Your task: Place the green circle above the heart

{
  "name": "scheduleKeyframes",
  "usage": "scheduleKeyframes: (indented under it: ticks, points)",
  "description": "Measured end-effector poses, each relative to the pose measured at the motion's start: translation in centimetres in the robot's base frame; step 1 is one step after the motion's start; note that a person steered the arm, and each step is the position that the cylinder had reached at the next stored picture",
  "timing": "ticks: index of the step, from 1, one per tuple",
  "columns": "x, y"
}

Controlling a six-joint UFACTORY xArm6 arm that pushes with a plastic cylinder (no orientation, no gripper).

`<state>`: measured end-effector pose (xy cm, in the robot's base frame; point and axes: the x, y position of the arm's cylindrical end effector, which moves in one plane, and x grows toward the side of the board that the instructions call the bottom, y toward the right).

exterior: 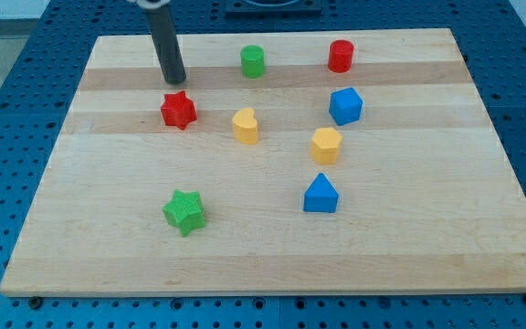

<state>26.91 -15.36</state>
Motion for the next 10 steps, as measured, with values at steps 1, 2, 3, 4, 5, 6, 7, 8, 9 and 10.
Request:
scheduleKeyframes:
  ticks: [1,2,3,4,5,6,7,8,9,10]
  points:
    - [-4.5,2.9]
    - [-6.8,11.2]
    - [-6.9,17.1]
    - [-6.9,17.0]
    - [-5.6,15.8]
    - [-4.2,15.4]
    - [-4.0,13.5]
    - [-2.8,11.5]
    - [-1.2,10.7]
    - [0.2,9.9]
